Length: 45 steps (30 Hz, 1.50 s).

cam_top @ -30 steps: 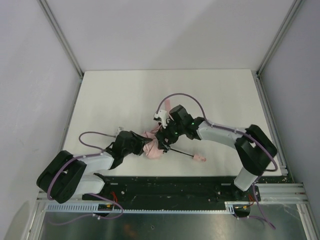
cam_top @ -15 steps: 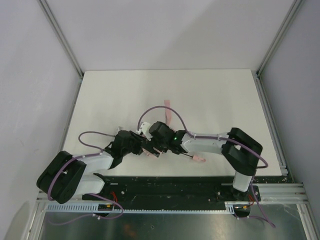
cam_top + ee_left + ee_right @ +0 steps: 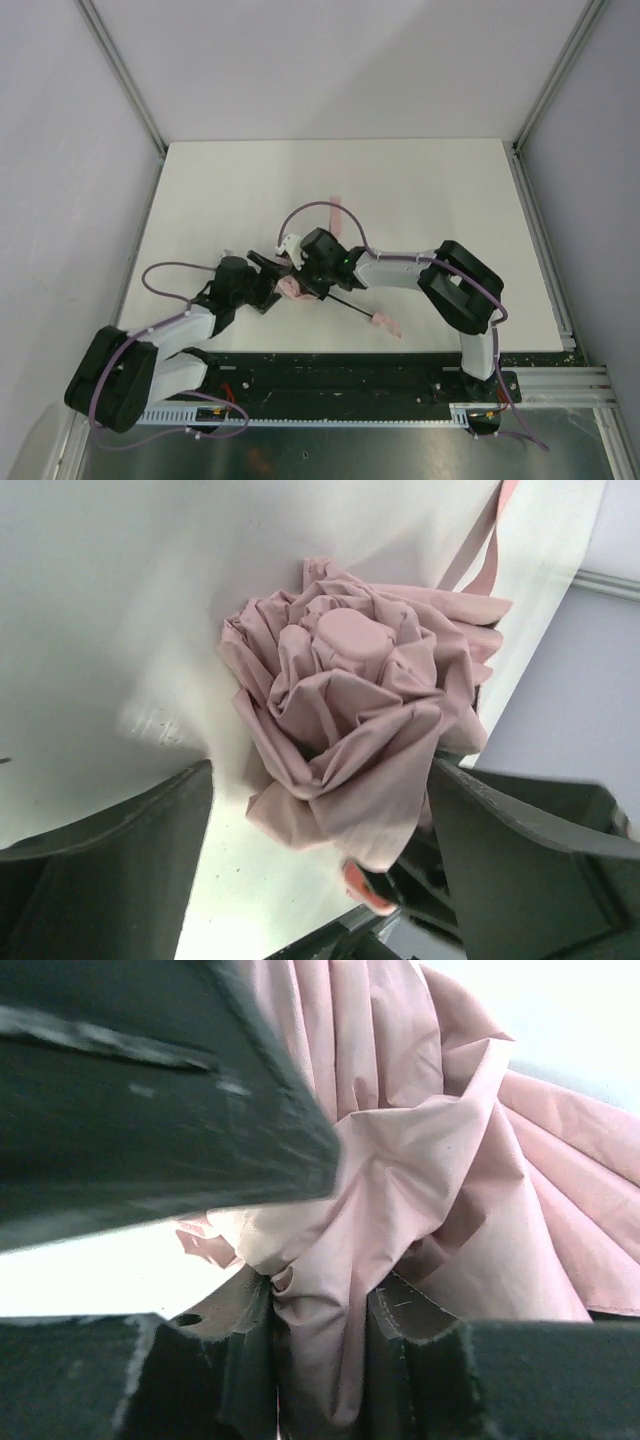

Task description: Put away the umbrella

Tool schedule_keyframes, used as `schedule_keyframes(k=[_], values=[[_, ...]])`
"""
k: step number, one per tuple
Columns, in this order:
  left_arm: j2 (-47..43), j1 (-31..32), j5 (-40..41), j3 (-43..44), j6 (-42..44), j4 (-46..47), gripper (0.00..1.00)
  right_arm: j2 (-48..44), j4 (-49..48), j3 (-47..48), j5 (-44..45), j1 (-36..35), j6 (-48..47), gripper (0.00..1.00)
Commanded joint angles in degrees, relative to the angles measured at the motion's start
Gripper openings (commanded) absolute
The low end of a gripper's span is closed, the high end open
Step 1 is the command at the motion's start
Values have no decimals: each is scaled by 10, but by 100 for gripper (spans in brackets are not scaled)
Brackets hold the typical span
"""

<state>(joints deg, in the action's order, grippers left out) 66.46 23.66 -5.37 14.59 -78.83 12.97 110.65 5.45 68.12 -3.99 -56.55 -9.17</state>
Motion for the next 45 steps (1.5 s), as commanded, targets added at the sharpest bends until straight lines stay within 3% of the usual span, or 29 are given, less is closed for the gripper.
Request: schedule_keyframes(k=[1,6,11,17,22,32,39,45], values=[[-68,-46,-21,-6,59,-92,96,73,76,-22,-165,45,16,0],[-121,-83,-50,-7,68,-94,99,107,58,-21,-291,96,34,0],[-66,-71,-83,14,50,-61,99,145,24,-14,-399,137,71,0],[-11,-25,-47,35,30,-13,99,175,0,-7,-463,156,89,0],[-6,-3,-15,33,22,10,99,196,10,2,-496,170,97,0],[-88,51,47,20,-4,-2,99,202,8,14,-516,186,110,0],[-13,56,31,60,-18,-65,99,197,12,24,-514,187,114,0],[66,55,79,85,5,-32,99,187,21,26,-527,185,103,0]])
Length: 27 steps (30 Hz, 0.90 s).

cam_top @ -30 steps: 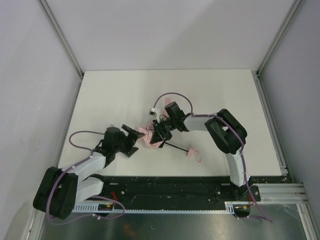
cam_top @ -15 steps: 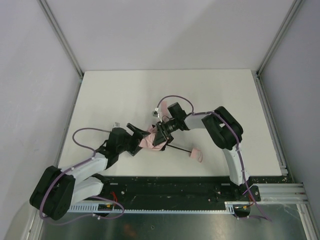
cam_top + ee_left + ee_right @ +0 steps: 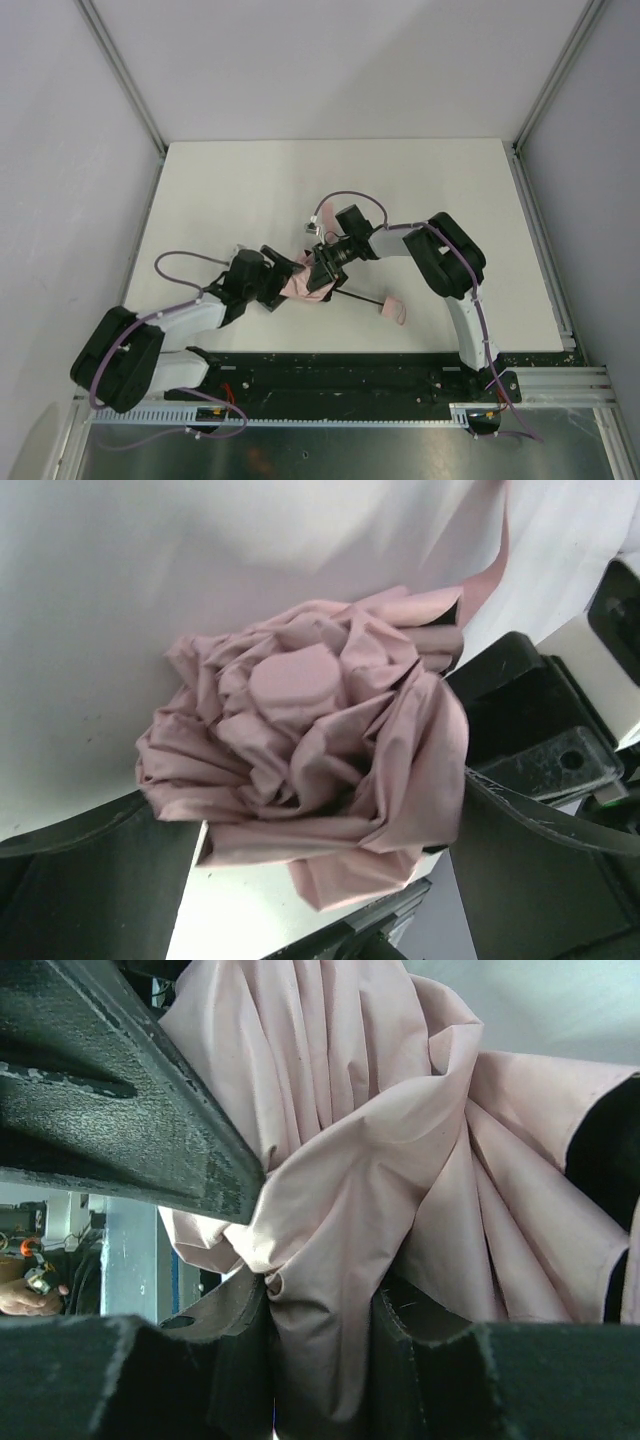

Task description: Put away the umbrella

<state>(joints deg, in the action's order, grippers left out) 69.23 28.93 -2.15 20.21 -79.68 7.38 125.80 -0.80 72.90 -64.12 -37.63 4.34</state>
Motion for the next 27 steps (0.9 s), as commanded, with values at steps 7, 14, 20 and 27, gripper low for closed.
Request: schedule_keyframes(k=[7,14,20,27], values=[[121,0,65,7,23,53,64,26,117,-16,38,-9,-63,0],[116,-1,72,-13,59,64,25,6,168,13,97,-17,-78,10],[113,-2,61,-24,68,64,11,-94,169,24,298,-23,-8,55],[100,-3,46,-30,70,64,8,-217,178,24,523,-92,-53,86]])
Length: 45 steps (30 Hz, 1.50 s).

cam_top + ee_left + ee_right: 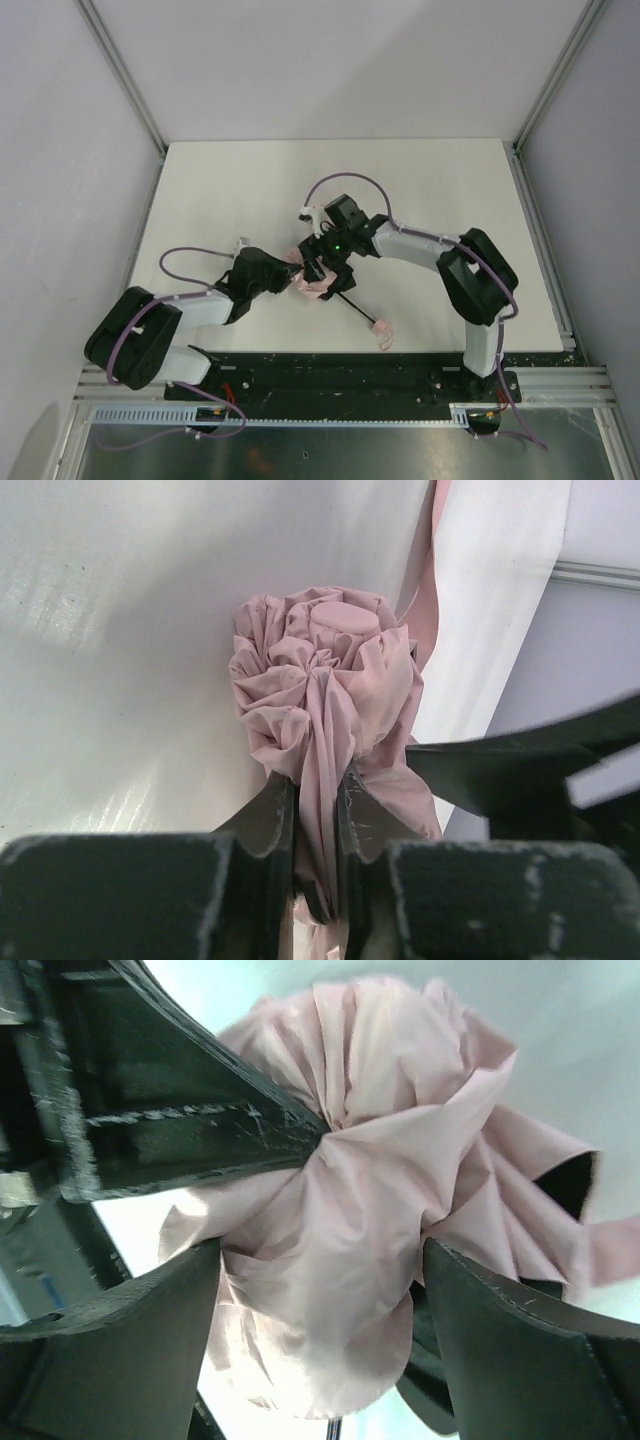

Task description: Put away the umbrella

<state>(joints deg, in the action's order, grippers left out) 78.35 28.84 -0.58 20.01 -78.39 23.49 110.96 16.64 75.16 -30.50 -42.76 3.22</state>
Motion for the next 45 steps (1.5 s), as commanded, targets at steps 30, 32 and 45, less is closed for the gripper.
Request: schedule_keyframes(k=[30,32,45], values=[[-24,-48,-39,-39,43,-90,22,114,-36,-45,263,-107,-72,2],[-37,-64,-51,-40,49,-97,30,112,-47,-59,196,-86,-69,0],[-172,-125,-107,-19,105,-174,99,137,-95,-73,-122,15,-52,0]])
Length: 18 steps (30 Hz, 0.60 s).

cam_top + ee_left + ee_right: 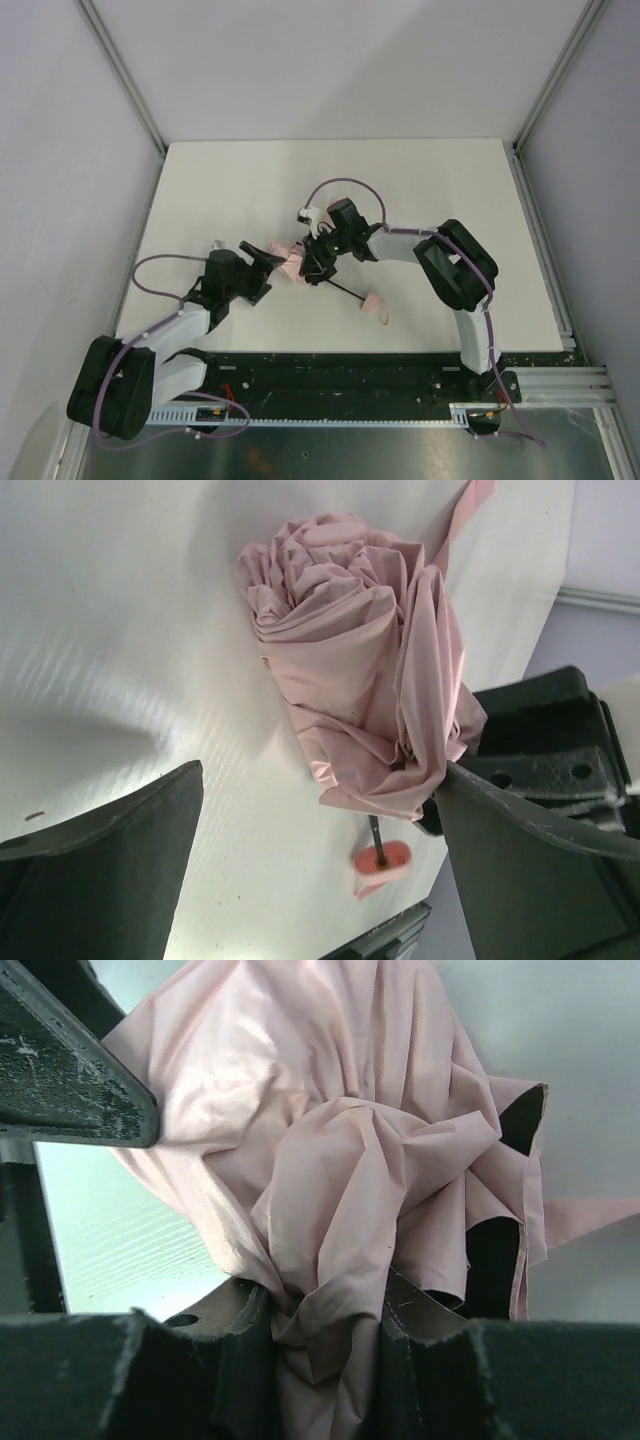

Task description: Put away the umbrella

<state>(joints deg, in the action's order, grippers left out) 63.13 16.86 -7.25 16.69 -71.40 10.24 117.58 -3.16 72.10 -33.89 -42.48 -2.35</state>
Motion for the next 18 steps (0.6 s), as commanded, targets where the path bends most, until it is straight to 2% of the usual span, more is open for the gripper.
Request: schedule_keyframes(k=[1,7,12,15,18], values=[[-19,-5,-42,19,37,-39,99,76,100,-43,-108,16,9,0],[47,10,-47,58,40,-24,99,107,64,-42,-178,38,45,0],[98,43,-24,63,21,12,99,118,48,-38,-199,47,60,0],[86,51,-10,48,5,22,99,120,56,-33,-198,50,56,0],[15,52,11,25,-2,20,99,118,71,-28,-187,52,45,0]])
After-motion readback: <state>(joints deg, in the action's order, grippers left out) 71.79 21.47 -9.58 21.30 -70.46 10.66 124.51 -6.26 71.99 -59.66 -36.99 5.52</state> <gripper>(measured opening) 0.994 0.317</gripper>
